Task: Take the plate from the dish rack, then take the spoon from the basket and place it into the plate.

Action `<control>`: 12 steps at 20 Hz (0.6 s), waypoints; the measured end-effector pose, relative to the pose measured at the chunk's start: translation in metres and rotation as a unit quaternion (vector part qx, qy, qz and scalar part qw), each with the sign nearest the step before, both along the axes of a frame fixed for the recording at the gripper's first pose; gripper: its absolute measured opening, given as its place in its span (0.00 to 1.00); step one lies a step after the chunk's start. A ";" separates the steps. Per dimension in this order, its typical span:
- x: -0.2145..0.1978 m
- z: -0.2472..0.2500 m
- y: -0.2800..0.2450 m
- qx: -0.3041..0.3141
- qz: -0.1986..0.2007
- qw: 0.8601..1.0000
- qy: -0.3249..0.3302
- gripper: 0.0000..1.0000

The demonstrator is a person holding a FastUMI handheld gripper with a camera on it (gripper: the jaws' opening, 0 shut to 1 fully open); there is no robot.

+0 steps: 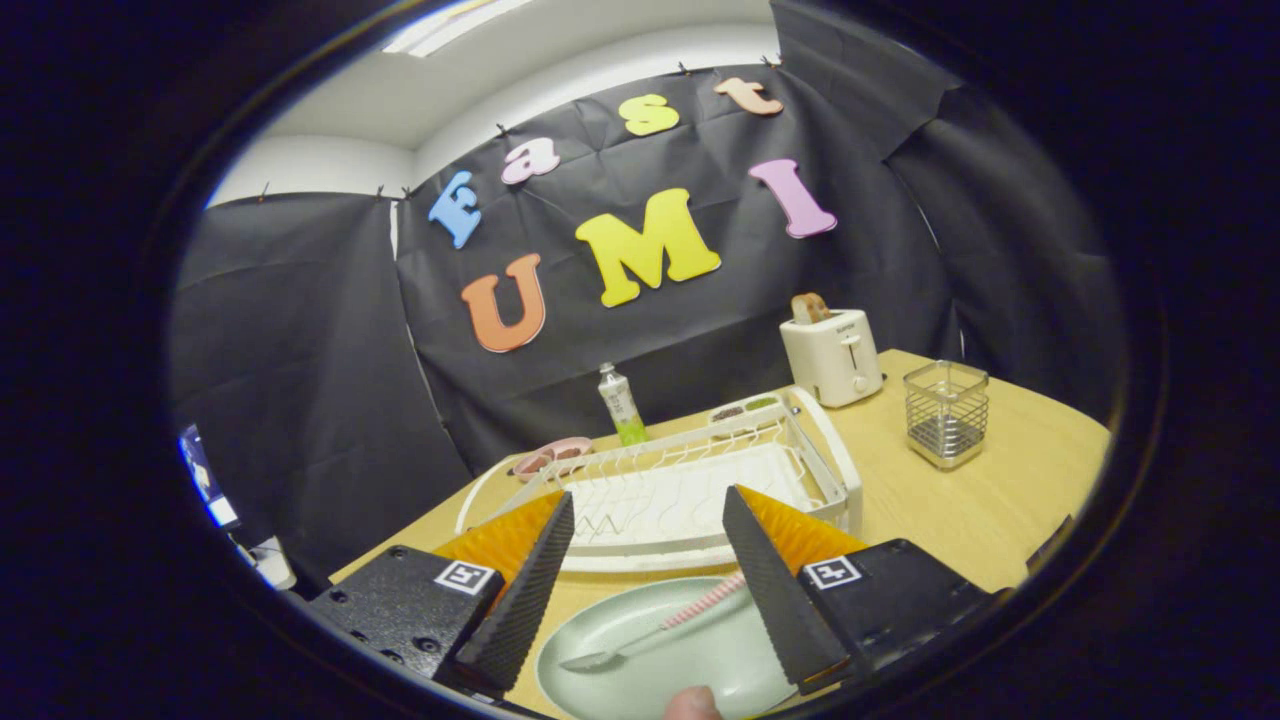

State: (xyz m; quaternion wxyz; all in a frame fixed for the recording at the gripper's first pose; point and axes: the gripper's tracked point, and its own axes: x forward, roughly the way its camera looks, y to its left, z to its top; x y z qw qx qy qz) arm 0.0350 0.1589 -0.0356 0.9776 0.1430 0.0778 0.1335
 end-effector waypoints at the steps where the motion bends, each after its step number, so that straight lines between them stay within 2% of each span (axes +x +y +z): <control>1: -0.001 0.004 -0.003 -0.002 -0.002 1.000 -0.005 0.97; 7: -0.017 0.038 -0.025 -0.023 -0.026 0.998 -0.059 0.97; 12: -0.036 0.058 -0.061 -0.112 -0.082 0.986 -0.090 1.00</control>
